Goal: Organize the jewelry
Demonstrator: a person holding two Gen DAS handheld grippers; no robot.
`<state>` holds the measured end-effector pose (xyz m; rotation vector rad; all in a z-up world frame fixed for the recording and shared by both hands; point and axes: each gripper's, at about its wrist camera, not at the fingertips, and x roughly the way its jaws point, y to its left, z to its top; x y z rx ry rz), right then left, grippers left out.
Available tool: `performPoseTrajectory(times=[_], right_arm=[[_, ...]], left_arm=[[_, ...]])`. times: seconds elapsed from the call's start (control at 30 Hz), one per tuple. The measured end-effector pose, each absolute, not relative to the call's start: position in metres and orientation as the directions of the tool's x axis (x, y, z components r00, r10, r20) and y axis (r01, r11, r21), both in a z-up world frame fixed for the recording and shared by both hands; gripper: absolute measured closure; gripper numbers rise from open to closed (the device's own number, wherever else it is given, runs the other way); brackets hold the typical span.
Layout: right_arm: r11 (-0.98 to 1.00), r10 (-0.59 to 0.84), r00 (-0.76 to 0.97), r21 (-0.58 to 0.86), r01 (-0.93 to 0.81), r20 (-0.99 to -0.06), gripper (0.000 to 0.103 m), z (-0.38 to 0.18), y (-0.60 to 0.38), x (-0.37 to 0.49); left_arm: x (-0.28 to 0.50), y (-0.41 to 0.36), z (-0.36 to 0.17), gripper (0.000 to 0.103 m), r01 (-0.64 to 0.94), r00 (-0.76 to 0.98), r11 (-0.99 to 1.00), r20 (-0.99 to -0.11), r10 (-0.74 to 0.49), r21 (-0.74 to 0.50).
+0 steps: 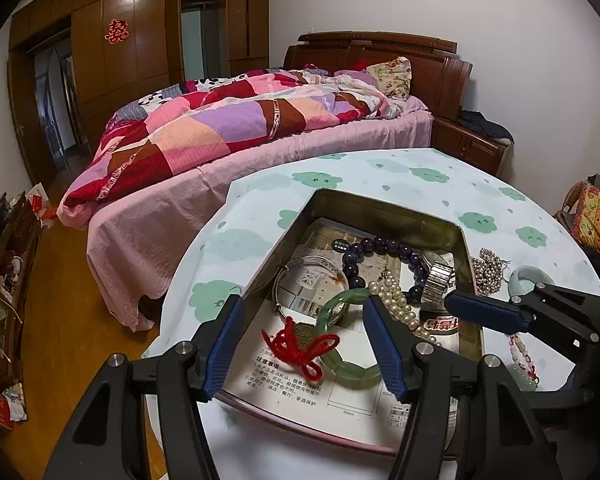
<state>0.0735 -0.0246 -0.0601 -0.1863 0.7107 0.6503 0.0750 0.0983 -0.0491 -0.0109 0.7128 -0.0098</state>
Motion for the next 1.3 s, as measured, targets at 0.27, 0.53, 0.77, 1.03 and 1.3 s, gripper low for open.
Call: performPoseTrajectory(times=[0.27, 0.53, 0.77, 1.03, 1.3], right_arm=[[0.798, 0.486, 0.585, 0.058, -0.600, -0.649, 0.049, -0.0578, -0.0282, 0.0741], [0.797, 0.487, 0.584, 0.057, -0.601, -0.649, 0.048, -0.0578, -0.0284, 0.0738], [0.797, 0.488, 0.584, 0.058, -0.601, -0.649, 0.047, -0.0579, -0.0283, 0.0737], [0.796, 0.488, 0.584, 0.055, -0.603, -0.649, 0.046, -0.0581, -0.0282, 0.0740], [0.798, 0.488, 0.585, 0.060, -0.600, -0.647, 0.040, -0.0575, -0.0286, 0.0732]], left_arm=[[0.0723, 0.0998, -0.0456, 0.041, -0.007, 0.765, 1.000, -0.645, 0.003, -0.003], [0.0720, 0.0981, -0.0462, 0.041, -0.007, 0.765, 1.000, -0.644, 0.008, 0.003], [0.0718, 0.0986, -0.0463, 0.041, -0.008, 0.765, 1.000, -0.644, 0.008, 0.002], [0.0715, 0.0979, -0.0466, 0.041, -0.009, 0.764, 1.000, -0.645, 0.007, 0.002], [0.0703, 0.0963, -0.0449, 0.041, -0.018, 0.762, 1.000, -0.647, 0.018, 0.006]])
